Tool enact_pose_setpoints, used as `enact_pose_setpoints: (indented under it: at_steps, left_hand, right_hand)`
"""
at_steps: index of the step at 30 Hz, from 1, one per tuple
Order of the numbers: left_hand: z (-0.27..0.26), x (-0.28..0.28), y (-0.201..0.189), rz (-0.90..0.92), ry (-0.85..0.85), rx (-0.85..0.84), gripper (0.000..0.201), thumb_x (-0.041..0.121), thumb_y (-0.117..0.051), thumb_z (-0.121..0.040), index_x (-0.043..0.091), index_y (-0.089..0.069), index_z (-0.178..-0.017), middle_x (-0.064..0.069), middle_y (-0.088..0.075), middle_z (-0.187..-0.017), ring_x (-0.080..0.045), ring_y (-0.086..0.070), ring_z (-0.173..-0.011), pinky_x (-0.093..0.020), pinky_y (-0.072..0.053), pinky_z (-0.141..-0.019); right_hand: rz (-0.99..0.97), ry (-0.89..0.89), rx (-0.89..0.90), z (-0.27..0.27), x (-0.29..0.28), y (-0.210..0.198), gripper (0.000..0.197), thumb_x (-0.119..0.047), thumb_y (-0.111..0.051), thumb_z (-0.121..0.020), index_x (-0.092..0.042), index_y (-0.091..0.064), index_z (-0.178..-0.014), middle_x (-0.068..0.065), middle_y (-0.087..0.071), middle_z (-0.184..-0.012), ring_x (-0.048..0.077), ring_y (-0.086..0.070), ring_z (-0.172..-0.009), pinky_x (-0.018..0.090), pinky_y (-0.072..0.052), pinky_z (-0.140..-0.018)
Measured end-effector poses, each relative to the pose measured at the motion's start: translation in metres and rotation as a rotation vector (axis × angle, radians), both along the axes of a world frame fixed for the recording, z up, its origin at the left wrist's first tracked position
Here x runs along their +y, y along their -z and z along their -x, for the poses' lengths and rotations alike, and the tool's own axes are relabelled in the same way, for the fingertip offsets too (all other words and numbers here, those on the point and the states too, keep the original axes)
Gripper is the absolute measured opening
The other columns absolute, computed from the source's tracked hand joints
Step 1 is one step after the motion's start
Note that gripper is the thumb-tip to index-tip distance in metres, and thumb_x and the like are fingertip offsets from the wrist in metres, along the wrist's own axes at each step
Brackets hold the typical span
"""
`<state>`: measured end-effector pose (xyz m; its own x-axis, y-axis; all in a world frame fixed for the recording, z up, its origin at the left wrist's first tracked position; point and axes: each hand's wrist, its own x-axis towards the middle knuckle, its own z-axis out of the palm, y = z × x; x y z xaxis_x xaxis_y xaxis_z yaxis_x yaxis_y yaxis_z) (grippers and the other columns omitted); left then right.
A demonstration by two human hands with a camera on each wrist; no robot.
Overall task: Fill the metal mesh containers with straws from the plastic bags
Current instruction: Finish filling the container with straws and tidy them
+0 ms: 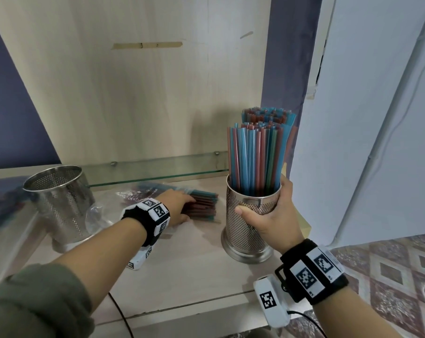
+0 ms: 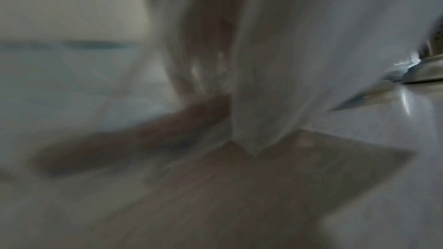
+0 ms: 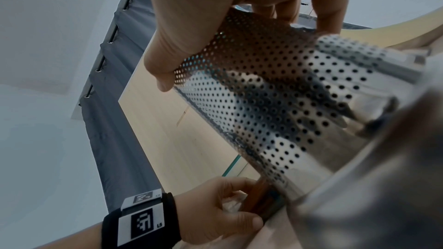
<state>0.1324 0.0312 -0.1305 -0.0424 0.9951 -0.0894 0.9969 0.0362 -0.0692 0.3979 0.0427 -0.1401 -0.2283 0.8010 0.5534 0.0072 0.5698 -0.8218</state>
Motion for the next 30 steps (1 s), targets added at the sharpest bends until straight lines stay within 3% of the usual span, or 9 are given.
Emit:
enact_pose_setpoints:
  at_steps: [3,7,11,14,17,19,22,27,30]
  left_hand:
    - [-0.003,-0.003,0.0,0.006,-0.025,0.052,0.049,0.039,-0.061,-0.09,0.032,-0.048,-0.137,0.004,-0.051,-0.14,-0.025,-0.041,-0.126,-0.041,-0.039,-0.106]
    - [-0.002,-0.007,-0.001,0.024,-0.045,0.125,0.043,0.042,-0.061,-0.088,0.034,-0.052,-0.13,0.007,-0.051,-0.136,-0.024,-0.035,-0.13,-0.047,-0.026,-0.107]
    - [0.002,-0.012,0.0,0.007,-0.025,0.115,0.038,0.043,-0.062,-0.086,0.035,-0.056,-0.123,0.009,-0.054,-0.129,-0.023,-0.032,-0.129,-0.045,-0.023,-0.103]
    - [0.003,-0.017,-0.001,-0.016,-0.002,0.088,0.035,0.041,-0.063,-0.086,0.037,-0.055,-0.119,0.007,-0.058,-0.121,-0.02,-0.037,-0.126,-0.043,-0.023,-0.104]
    - [0.002,-0.021,-0.002,-0.031,0.01,0.077,0.045,0.04,-0.064,-0.084,0.045,-0.05,-0.127,0.004,-0.053,-0.126,-0.022,-0.035,-0.129,-0.046,-0.017,-0.109]
    - [0.001,-0.023,-0.002,-0.02,0.06,0.112,0.048,0.038,-0.064,-0.082,0.048,-0.051,-0.127,0.009,-0.052,-0.13,-0.022,-0.031,-0.131,-0.048,-0.014,-0.109]
    - [-0.001,-0.026,-0.001,-0.035,0.122,0.194,0.041,0.036,-0.064,-0.081,0.04,-0.059,-0.121,0.018,-0.053,-0.126,-0.018,-0.028,-0.131,-0.046,-0.014,-0.107]
    - [0.0,-0.032,-0.003,-0.095,0.132,0.05,0.038,0.028,-0.067,-0.078,0.037,-0.062,-0.115,0.024,-0.048,-0.133,-0.012,-0.019,-0.14,-0.045,-0.003,-0.111]
    - [0.002,-0.034,-0.003,-0.2,0.087,-0.135,0.031,0.029,-0.068,-0.08,0.045,-0.056,-0.104,0.015,-0.049,-0.128,-0.007,-0.03,-0.134,-0.045,0.002,-0.116]
  right_hand:
    - [0.007,0.002,0.006,0.0,0.0,0.0,0.105,-0.049,-0.088,-0.052,-0.03,-0.03,-0.137,-0.019,-0.055,-0.126,0.0,-0.057,-0.118,0.026,-0.052,-0.099]
    - [0.012,0.0,0.017,0.0,0.0,0.0,0.104,-0.047,-0.09,-0.052,-0.031,-0.032,-0.137,-0.019,-0.058,-0.124,0.002,-0.058,-0.117,0.032,-0.053,-0.098]
    - [0.016,-0.004,0.013,0.0,-0.001,-0.001,0.101,-0.046,-0.094,-0.051,-0.041,-0.032,-0.131,-0.032,-0.057,-0.117,-0.003,-0.058,-0.115,0.02,-0.052,-0.094]
    - [0.022,0.001,0.016,0.0,0.0,0.0,0.102,-0.047,-0.091,-0.052,-0.036,-0.031,-0.134,-0.03,-0.057,-0.119,-0.004,-0.057,-0.115,0.015,-0.05,-0.092]
    - [0.024,-0.005,0.022,0.0,0.0,0.0,0.104,-0.04,-0.095,-0.053,-0.031,-0.031,-0.135,-0.023,-0.057,-0.121,-0.006,-0.057,-0.113,0.014,-0.05,-0.091]
    - [0.024,-0.01,0.019,0.0,-0.001,-0.001,0.104,-0.039,-0.094,-0.053,-0.029,-0.032,-0.136,-0.021,-0.058,-0.121,-0.005,-0.058,-0.113,0.018,-0.052,-0.094]
    - [0.029,0.0,0.012,0.0,0.0,0.0,0.106,-0.044,-0.093,-0.052,-0.029,-0.033,-0.137,-0.019,-0.059,-0.122,0.001,-0.059,-0.116,0.034,-0.053,-0.099]
    - [0.035,0.003,-0.003,0.0,0.0,0.0,0.105,-0.049,-0.09,-0.051,-0.034,-0.031,-0.136,-0.021,-0.058,-0.122,0.0,-0.058,-0.116,0.038,-0.053,-0.099]
    - [0.032,-0.001,0.004,0.0,0.0,0.0,0.104,-0.049,-0.089,-0.05,-0.034,-0.031,-0.135,-0.02,-0.058,-0.122,0.001,-0.059,-0.115,0.036,-0.053,-0.098]
